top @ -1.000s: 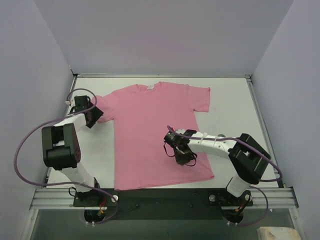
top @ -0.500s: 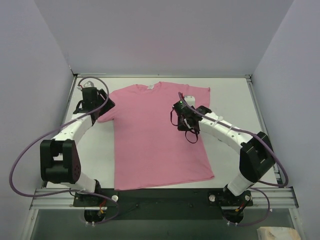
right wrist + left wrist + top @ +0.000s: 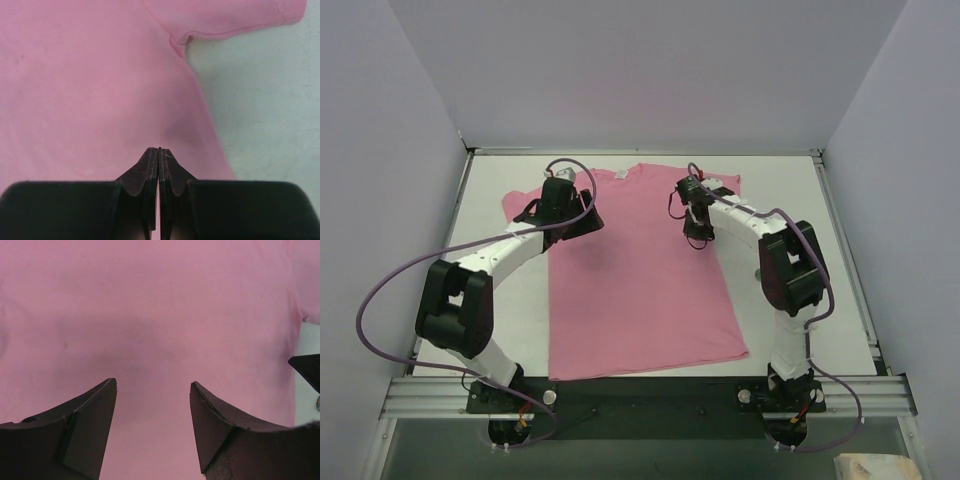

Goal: Pin the brooch onto the clothing

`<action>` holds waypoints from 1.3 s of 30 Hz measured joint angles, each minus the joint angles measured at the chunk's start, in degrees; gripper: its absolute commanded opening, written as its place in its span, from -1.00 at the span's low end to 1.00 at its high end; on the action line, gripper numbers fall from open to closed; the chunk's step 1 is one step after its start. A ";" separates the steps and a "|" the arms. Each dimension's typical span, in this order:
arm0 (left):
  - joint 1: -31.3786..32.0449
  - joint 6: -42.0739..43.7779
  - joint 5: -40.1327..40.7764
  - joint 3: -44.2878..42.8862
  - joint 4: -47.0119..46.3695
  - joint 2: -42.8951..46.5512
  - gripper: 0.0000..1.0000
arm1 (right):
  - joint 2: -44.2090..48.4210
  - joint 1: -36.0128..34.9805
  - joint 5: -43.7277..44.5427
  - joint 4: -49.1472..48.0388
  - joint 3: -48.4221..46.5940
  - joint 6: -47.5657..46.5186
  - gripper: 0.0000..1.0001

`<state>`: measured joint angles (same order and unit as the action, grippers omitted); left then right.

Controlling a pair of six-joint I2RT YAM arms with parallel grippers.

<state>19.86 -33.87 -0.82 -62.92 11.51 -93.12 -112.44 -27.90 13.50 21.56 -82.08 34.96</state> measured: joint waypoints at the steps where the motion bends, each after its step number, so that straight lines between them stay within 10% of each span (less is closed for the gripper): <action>1: 0.04 -0.02 -0.35 0.00 0.02 0.02 0.39 | -0.90 0.92 -0.44 0.07 -0.33 0.46 -1.00; 39: 0.04 0.07 0.98 1.51 2.49 5.99 0.39 | 1.31 9.18 -6.23 -3.85 9.33 10.01 -1.00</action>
<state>19.90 -33.80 0.16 -61.41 14.00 -87.13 -111.13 -18.72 7.27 17.72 -72.75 44.97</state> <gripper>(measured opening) 0.695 0.027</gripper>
